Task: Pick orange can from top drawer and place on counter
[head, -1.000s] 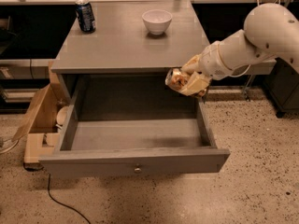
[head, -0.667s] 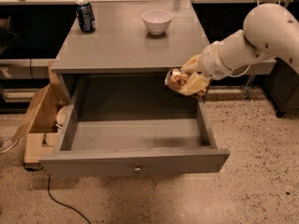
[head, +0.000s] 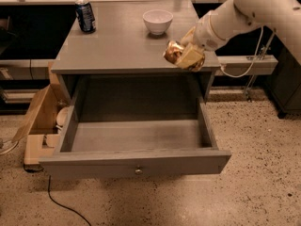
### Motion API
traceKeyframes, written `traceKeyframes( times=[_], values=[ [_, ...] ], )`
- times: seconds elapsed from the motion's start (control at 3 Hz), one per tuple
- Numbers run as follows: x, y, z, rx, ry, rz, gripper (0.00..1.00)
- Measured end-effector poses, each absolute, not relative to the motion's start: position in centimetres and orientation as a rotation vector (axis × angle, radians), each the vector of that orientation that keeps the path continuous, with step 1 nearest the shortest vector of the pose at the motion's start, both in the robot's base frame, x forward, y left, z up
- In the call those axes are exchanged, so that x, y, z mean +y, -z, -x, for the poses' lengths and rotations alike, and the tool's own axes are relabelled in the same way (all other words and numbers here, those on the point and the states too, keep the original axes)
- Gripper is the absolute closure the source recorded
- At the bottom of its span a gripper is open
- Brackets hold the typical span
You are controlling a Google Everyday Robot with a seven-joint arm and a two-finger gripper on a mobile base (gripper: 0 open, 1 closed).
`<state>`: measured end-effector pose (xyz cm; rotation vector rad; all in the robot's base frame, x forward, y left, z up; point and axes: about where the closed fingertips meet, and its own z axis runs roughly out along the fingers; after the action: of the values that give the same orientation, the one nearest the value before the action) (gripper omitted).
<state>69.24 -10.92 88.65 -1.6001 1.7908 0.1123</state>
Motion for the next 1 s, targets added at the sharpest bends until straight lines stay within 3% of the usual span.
traceKeyframes(
  times=[1.0],
  values=[
    [-13.2, -90.0, -77.9, 2.141, -0.014, 1.255, 1.00]
  ],
)
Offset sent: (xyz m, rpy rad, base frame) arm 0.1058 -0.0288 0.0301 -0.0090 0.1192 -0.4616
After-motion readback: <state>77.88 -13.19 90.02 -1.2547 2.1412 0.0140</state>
